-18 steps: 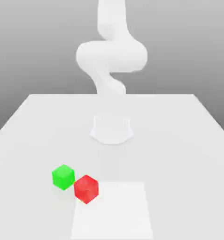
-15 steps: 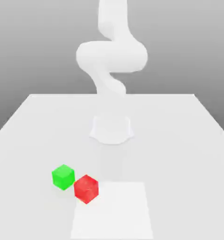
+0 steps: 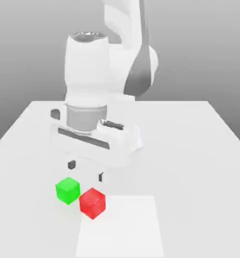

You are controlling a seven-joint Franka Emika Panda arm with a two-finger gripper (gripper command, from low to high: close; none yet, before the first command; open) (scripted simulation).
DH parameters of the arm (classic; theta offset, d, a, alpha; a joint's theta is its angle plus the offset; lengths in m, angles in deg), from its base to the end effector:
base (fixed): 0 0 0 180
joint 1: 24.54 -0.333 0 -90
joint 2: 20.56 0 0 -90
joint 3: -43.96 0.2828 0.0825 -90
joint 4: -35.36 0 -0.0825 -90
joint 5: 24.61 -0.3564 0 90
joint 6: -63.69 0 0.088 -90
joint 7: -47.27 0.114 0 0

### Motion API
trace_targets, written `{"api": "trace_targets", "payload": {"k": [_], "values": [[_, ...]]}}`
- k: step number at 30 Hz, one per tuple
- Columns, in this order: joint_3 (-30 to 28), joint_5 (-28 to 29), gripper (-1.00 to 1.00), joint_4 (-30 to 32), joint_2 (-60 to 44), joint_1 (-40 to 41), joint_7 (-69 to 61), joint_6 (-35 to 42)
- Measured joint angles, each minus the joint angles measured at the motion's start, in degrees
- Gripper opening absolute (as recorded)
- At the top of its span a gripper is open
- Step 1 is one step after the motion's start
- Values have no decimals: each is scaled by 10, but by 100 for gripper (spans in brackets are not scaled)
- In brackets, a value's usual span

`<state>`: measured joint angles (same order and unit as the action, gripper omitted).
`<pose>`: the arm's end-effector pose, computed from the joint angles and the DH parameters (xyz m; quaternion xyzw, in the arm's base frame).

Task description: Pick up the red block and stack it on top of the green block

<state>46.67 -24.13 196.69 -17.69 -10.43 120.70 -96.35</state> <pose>0.3597 -0.0725 0.2068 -0.7408 0.6715 -0.0132 0.0048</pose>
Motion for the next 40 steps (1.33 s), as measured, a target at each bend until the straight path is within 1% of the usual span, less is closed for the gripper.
{"api": "trace_targets", "payload": {"k": [2, 7, 8, 15, 21, 22, 29, 33, 36, 37, 40], "values": [[-1, -3, 0, 3, -41, 0, 6, -33], [-14, 11, 0, -8, -144, -9, 18, -121], [-17, 13, -100, -9, -155, -11, 19, -130], [-15, 14, -100, -9, -153, -9, 21, -129], [-1, -4, -100, 6, -43, 0, 8, -35], [-7, -4, -100, 10, -23, -5, 6, -19], [-83, 32, -100, 71, 111, 73, -80, 56], [-94, 29, -100, 75, 59, 78, -95, -1], [-99, 12, -100, 74, -1, 69, -107, -60], [-97, 1, 100, 73, -21, 67, -114, -79], [-97, 1, 100, 73, -21, 63, -114, -79]]}}
